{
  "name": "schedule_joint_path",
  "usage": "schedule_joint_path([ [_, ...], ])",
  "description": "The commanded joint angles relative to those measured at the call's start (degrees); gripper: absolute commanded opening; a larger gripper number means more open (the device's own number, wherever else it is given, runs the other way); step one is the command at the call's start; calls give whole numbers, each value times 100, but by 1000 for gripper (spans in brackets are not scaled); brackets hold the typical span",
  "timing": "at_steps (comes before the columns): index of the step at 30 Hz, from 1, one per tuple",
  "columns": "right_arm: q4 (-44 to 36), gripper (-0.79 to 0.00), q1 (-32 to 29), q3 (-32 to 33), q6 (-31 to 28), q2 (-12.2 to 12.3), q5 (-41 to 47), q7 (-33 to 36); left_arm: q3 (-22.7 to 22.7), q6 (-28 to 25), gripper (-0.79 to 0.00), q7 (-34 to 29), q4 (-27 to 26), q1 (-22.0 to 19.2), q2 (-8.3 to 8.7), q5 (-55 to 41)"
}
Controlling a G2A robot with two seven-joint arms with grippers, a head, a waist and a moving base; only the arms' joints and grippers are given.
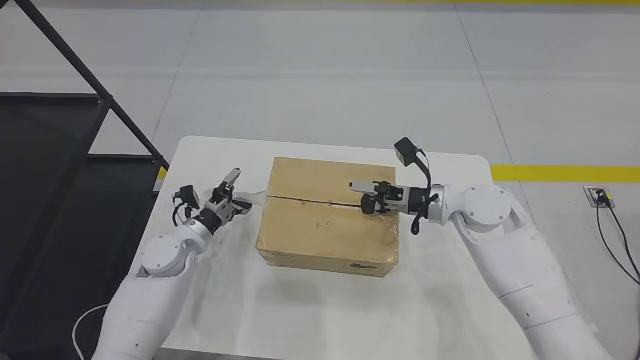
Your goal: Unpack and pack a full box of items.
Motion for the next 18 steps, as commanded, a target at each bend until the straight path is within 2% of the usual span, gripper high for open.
schedule_joint_path([
  [1, -38, 0, -1, -2, 46, 4, -10, -11, 18, -105, 0, -21, 202, -132, -42, -128],
  [9, -370, 0, -21, -44, 343, 21, -172, -101, 55, -845, 0, -358, 728, -414, -156, -380],
  [18, -601, 0, -118, -9, 510, 57, -250, -161, -115, -1608, 0, -435, 617, -393, -157, -390],
])
